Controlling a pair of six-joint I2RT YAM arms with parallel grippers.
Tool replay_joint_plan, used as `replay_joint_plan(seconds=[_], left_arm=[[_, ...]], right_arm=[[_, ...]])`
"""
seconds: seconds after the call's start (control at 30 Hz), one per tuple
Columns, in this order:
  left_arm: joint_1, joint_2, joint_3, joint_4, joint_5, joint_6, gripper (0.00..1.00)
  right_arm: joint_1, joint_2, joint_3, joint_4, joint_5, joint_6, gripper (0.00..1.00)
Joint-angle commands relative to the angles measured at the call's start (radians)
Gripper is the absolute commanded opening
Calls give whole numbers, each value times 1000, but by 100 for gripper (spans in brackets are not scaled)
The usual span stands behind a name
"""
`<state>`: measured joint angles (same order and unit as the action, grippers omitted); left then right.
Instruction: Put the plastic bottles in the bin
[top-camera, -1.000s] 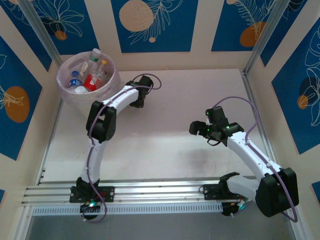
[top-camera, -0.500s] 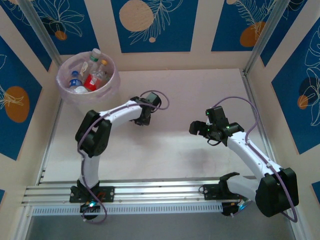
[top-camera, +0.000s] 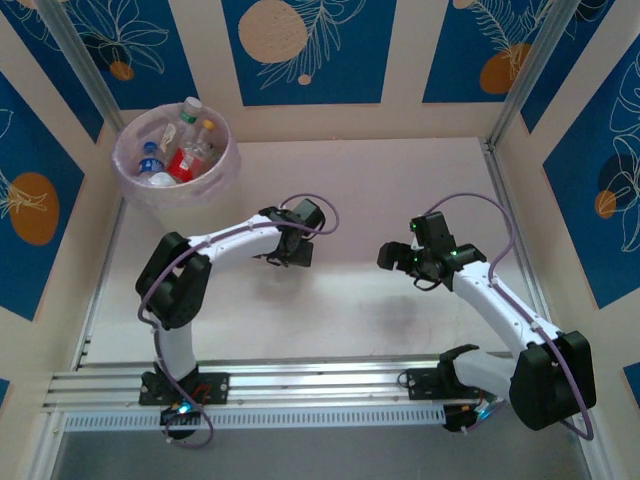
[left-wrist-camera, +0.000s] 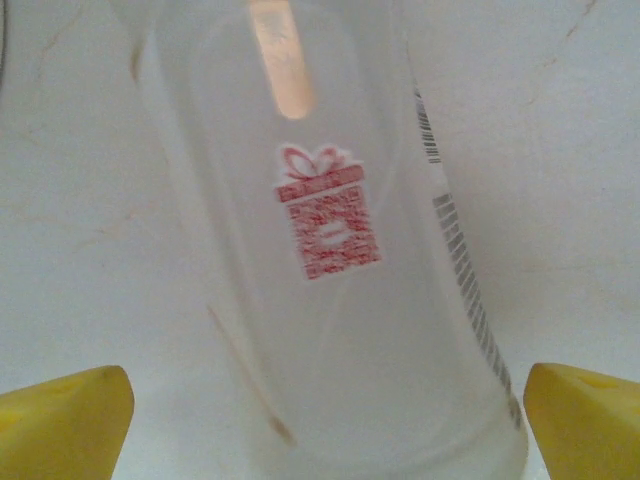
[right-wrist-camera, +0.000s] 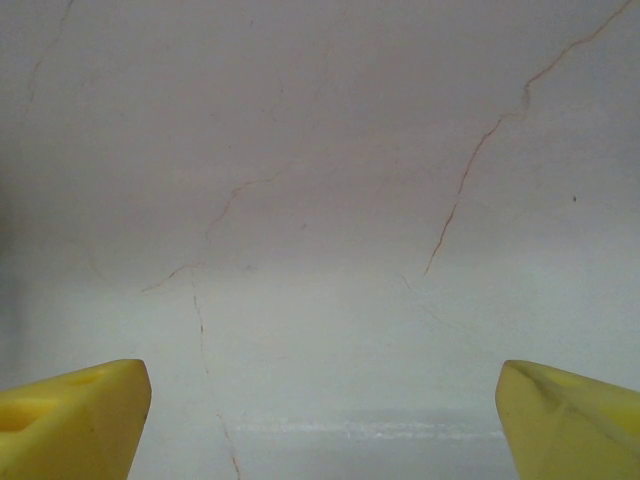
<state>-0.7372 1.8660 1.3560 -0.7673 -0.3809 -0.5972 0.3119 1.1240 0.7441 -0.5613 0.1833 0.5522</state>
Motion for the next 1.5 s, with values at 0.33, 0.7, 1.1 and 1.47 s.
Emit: replay_joint_plan(seconds=[0.33,0.7,1.1,1.47], left_arm=[[112,99,228,-11,-16,30,99],[151,177,220,49,57,0,87],[151,231,195,105,95,-23,70],[126,159,194,111,116,14,55]], right_arm=[[6,-15,8,-8,-12,4,90],[1,-13,3,7,-20,6,90],[15,57,55,-22,-33,-14,90],[27,60,76,-40,-14,-8,90]])
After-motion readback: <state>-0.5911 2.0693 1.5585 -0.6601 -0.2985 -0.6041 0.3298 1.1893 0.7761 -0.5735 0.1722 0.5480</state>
